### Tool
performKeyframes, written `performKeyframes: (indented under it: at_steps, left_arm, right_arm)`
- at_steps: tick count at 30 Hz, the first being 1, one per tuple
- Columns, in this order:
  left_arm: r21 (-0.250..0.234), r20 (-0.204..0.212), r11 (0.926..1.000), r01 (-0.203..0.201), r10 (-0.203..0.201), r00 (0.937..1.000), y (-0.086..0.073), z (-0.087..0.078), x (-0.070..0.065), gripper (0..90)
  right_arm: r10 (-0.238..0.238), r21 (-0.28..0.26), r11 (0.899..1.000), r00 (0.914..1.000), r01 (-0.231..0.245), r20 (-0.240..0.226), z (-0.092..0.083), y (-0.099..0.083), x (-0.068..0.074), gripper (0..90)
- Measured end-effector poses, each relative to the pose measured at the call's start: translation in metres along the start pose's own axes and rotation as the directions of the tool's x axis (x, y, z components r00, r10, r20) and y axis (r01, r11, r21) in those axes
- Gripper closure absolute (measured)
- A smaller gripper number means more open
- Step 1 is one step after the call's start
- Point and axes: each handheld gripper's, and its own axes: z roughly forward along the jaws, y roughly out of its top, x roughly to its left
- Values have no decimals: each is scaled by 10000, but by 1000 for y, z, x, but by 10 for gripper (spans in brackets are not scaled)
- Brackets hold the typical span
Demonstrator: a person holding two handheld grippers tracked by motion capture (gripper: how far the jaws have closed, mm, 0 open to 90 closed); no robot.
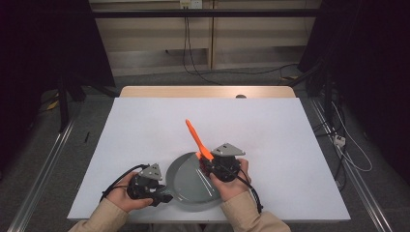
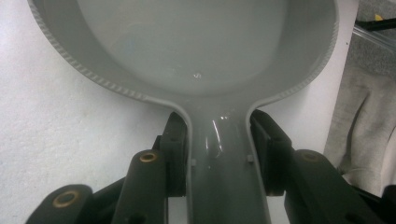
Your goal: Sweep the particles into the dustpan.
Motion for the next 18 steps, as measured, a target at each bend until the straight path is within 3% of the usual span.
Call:
performKeyframes:
  at_steps: [7,13,16,18]
  left_arm:
    - [-24,-14,10000,20,-20,10000,0,0,0,624]
    - [23,-60,10000,13,-13,10000,-1,-1,1,625]
    - [24,-32,10000,-71,71,10000,-2,-1,2,625]
    - [-20,-26,10000,14,-14,10000,-2,-1,1,625]
  right_arm:
    - [-38,-171,9998,10000,38,-20,-2,1,5,707]
    - [64,-475,9988,9968,-102,-792,-3,7,13,711]
    - [222,-632,9976,9944,-289,-1035,-4,9,9,712]
    - [233,-745,9968,9953,-304,-943,-7,13,3,711]
